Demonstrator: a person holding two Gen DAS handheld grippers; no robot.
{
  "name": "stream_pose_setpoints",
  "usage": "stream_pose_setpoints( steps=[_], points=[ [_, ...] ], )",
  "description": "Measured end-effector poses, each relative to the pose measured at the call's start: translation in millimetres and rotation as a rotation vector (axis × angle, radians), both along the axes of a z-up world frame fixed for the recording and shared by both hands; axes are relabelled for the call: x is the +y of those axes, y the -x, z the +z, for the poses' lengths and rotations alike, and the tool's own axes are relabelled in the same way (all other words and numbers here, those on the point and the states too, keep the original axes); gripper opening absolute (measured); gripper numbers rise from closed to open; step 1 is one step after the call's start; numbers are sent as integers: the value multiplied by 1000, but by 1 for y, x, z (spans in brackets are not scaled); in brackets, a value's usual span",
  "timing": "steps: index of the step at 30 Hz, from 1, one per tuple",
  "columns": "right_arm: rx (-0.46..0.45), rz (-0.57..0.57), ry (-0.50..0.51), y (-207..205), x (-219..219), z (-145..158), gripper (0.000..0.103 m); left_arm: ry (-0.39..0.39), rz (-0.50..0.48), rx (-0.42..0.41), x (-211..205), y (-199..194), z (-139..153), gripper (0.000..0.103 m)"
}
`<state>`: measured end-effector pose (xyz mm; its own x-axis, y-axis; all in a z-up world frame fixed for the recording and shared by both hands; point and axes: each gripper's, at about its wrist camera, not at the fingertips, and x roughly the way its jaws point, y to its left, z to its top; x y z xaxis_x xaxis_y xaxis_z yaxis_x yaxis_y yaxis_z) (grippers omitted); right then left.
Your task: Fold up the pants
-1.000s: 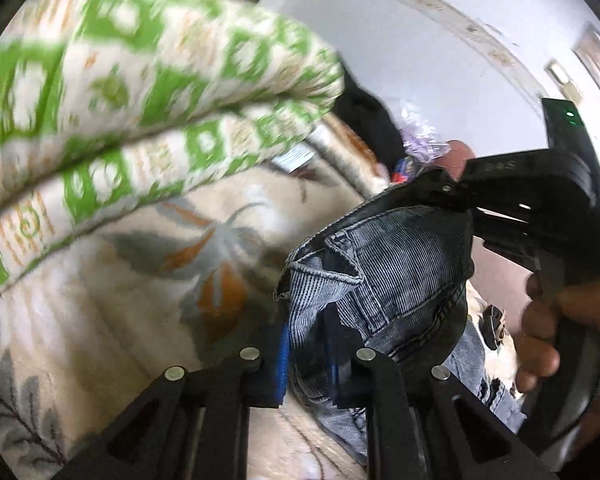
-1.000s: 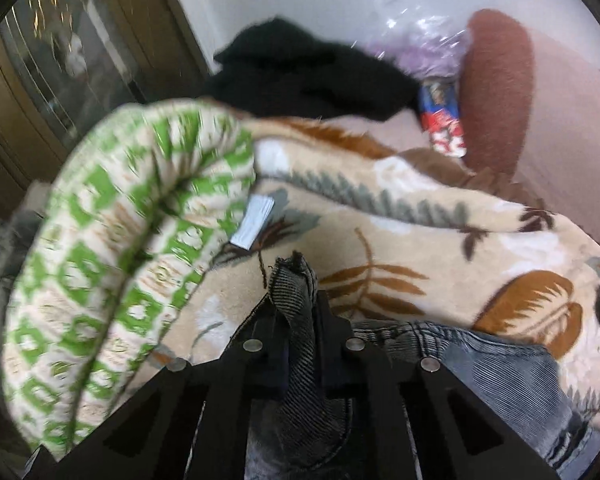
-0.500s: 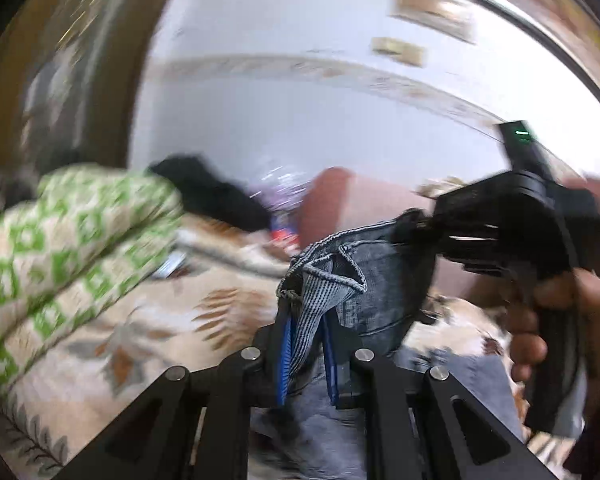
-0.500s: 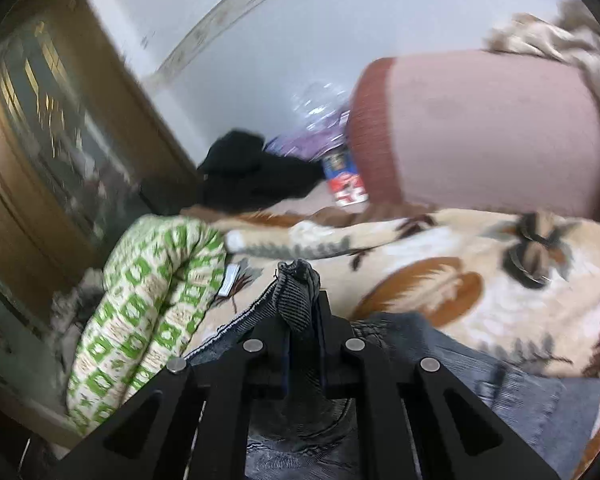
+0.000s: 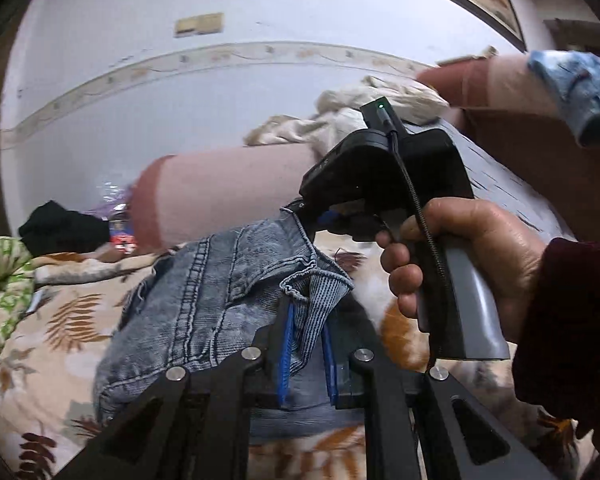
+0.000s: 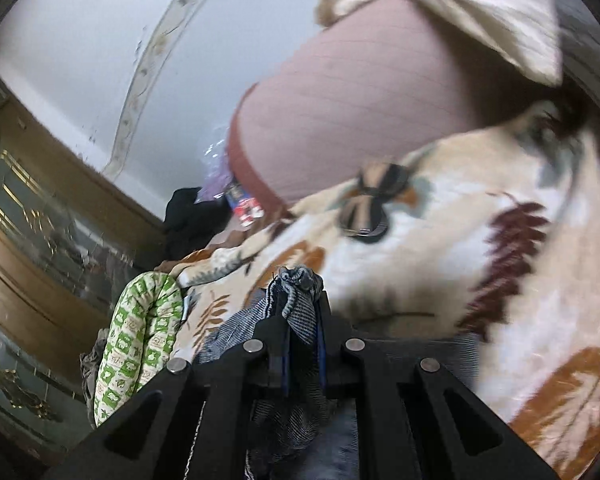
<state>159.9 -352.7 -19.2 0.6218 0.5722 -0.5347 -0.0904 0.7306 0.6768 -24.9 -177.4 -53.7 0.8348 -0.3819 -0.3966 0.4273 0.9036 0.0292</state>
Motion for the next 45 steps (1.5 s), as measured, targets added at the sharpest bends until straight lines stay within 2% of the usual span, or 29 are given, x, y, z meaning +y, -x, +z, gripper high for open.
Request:
stream_pose_setpoints(
  steps=[9, 18, 23, 26, 28, 30, 33, 35, 36, 37, 39, 41, 43, 45],
  points=[
    [-8, -69, -66, 22, -45, -20, 10, -52, -93, 8, -25, 10, -11, 14],
    [-17, -70, -49, 22, -46, -19, 10, -58, -103, 10, -26, 11, -14, 14],
    [37, -72, -48, 16, -47, -36, 11, -63, -106, 56, -26, 4, -18, 15],
    [79, -95, -28, 16, -52, -47, 19, -78, -111, 82, -27, 3, -20, 17],
    [103, -126, 7, 19, -57, -49, 33, -93, -110, 92, -28, 4, -21, 17],
    [106, -159, 17, 26, -63, -46, 39, -109, -109, 126, -28, 5, -21, 17],
    [105, -203, 35, 36, -70, -36, 47, -90, -120, 191, -24, 5, -17, 22],
    [83, -225, 69, 47, -73, -24, 47, -66, -142, 221, -19, 11, -9, 38],
    [66, -233, 89, 54, -73, -17, 49, -61, -150, 222, -17, 14, -6, 52],
    [50, -239, 106, 60, -73, -10, 49, -51, -155, 216, -14, 20, -2, 57],
    [19, -234, 113, 71, -72, 2, 50, -34, -173, 182, -4, 34, 8, 57],
    [4, -221, 89, 79, -69, 10, 50, -52, -166, 123, 8, 41, 18, 57],
    [-23, -197, 63, 86, -62, 17, 50, -68, -118, 70, 28, 37, 29, 57],
    [-53, -151, 42, 85, -50, 25, 50, -61, -56, 69, 47, 22, 36, 57]
  ],
)
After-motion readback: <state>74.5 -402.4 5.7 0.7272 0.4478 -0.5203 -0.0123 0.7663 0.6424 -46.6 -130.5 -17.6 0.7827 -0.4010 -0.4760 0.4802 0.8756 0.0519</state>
